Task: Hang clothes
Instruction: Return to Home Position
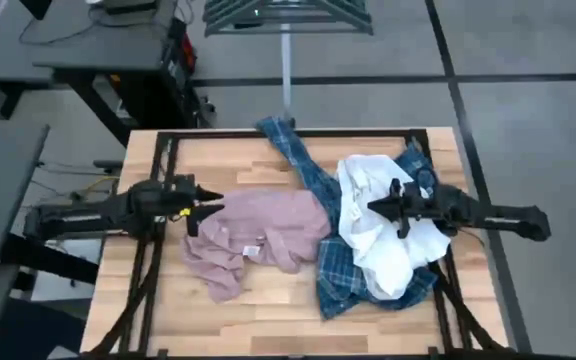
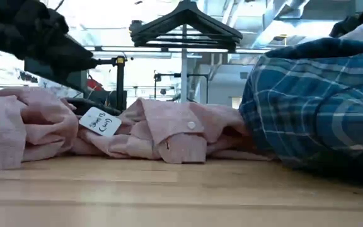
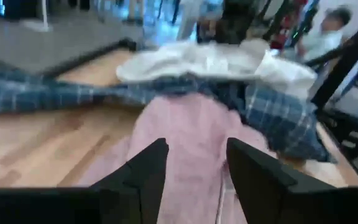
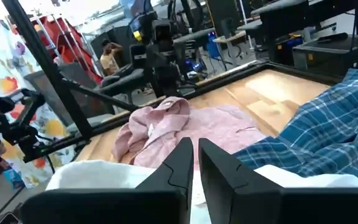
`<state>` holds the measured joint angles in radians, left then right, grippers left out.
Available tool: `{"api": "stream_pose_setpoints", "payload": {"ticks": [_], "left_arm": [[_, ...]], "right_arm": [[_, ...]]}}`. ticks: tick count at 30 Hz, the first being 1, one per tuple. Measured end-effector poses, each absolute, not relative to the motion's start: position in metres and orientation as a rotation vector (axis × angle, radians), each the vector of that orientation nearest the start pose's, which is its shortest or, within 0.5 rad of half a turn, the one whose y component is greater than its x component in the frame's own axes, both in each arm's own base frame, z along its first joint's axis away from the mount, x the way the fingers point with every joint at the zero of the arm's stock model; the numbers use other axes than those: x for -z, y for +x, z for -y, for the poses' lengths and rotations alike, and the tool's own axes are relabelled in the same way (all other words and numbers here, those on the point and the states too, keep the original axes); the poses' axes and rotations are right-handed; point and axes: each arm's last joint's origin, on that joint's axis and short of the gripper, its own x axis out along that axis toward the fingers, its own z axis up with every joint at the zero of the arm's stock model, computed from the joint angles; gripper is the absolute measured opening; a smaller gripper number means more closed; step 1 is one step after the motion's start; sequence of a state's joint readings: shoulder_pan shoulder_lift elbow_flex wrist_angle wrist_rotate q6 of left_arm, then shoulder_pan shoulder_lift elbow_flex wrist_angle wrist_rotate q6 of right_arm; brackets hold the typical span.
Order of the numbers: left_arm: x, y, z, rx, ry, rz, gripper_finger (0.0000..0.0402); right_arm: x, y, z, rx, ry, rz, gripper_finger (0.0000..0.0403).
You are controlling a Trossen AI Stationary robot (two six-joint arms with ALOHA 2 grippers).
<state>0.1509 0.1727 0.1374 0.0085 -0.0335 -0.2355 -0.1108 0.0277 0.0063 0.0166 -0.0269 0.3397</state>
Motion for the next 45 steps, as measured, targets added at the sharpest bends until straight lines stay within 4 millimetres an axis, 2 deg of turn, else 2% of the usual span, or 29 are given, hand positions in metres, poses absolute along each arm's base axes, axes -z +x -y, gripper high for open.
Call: {"api": "stream_pose_setpoints", "payload": {"ticks": [4,6,10,15,18,45], "left_arm": [[-0.185,0.095,-0.015,-0.166,-0.225,0.141,0.0153],[-0.179,0.095,-0.015,-0.158,-0.234,0.149,0.0153],[-0.169,0.096,-0.015,-0.155,-0.191,0.043,0.0153],[-0.169,0.096,-0.015,-0.166,0.022,0.018,0.0153],[-0.168,0.096,-0.015,-0.166,0.071,0.011,0.0153],[-0.166,0.097,-0.015,-0.164,0.041,-0.004,0.0153]], "right_arm": [[-0.165,0.098,0.01,0.084,0.34,0.01,0.0015],[-0.165,0.099,0.01,0.084,0.342,0.009,0.0015],[-0.165,0.098,0.01,0.085,0.342,0.01,0.0015],[-0.165,0.098,0.01,0.084,0.341,0.014,0.0015],[-0.166,0.098,0.01,0.083,0.341,0.016,0.0015],[-0.166,0.098,0.01,0.082,0.339,0.022,0.0015]]}}
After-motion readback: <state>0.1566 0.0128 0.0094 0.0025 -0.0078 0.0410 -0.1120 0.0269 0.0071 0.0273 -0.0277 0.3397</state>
